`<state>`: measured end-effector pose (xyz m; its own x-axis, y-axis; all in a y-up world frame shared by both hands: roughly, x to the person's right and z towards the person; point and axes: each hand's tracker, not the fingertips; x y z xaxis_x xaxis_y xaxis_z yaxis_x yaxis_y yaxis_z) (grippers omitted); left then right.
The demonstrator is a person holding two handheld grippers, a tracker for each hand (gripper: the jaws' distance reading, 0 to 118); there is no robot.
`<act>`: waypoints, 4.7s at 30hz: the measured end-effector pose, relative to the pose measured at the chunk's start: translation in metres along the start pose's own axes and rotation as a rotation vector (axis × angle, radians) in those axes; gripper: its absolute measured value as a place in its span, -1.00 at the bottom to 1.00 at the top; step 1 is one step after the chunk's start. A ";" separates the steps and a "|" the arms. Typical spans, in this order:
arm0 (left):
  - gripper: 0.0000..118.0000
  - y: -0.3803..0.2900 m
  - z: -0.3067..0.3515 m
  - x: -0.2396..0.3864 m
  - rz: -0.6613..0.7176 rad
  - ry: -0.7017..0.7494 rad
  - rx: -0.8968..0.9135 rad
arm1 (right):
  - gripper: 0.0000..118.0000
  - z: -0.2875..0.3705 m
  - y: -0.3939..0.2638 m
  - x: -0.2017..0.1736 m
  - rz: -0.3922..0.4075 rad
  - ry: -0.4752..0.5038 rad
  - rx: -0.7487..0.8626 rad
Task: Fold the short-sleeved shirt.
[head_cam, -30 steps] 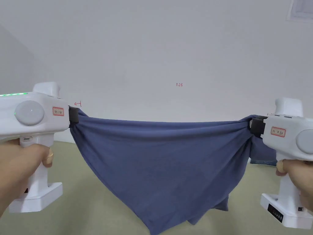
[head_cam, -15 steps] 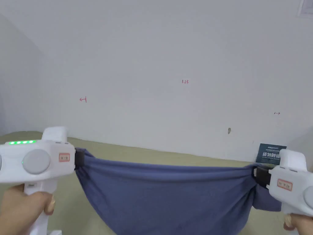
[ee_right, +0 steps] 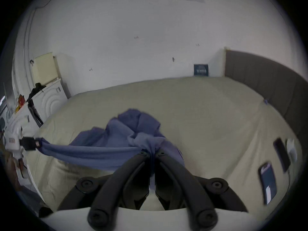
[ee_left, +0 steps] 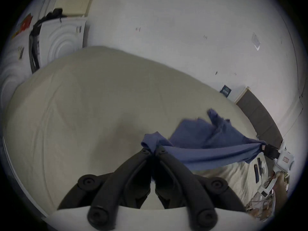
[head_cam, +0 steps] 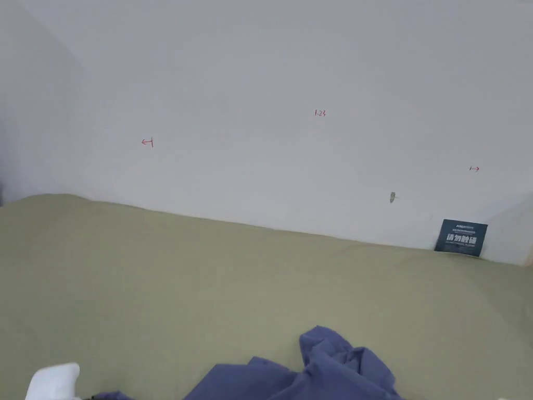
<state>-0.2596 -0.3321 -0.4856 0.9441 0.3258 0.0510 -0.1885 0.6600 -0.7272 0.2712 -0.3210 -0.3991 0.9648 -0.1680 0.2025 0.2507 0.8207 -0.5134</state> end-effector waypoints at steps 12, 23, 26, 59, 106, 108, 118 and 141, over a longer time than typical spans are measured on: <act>-0.94 -0.075 -0.003 -0.033 0.069 0.026 -0.090 | -0.92 0.002 -0.074 0.025 -0.067 -0.039 -0.090; 0.84 -0.038 0.056 -0.005 -0.068 -0.039 0.145 | 0.65 0.064 -0.025 0.014 0.021 -0.082 0.098; 0.73 -0.029 0.080 0.025 -0.219 -0.044 0.245 | 0.65 0.080 -0.010 -0.001 0.066 -0.090 0.167; 0.97 0.007 0.000 -0.008 -0.113 0.008 -0.322 | -1.00 0.078 -0.042 -0.046 0.113 -0.039 0.047; -0.89 -0.039 -0.016 -0.004 -0.140 -0.009 -0.297 | -0.97 -0.229 0.141 -0.085 0.837 0.100 -0.442; -0.89 -0.036 -0.008 -0.001 -0.144 -0.020 -0.259 | -0.97 -0.203 0.156 -0.077 0.759 0.113 -0.395; -0.89 0.035 0.043 0.024 -0.169 -0.078 -0.023 | -0.97 -0.092 0.238 -0.045 0.566 0.060 -0.142; -0.93 0.329 0.044 0.093 -0.305 0.066 0.303 | -0.97 0.008 0.393 -0.026 0.312 -0.125 0.406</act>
<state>-0.2459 -0.0545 -0.6901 0.9823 0.0479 0.1813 0.0398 0.8914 -0.4514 0.3438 0.0103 -0.5993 0.9654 0.1646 0.2024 -0.1224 0.9709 -0.2059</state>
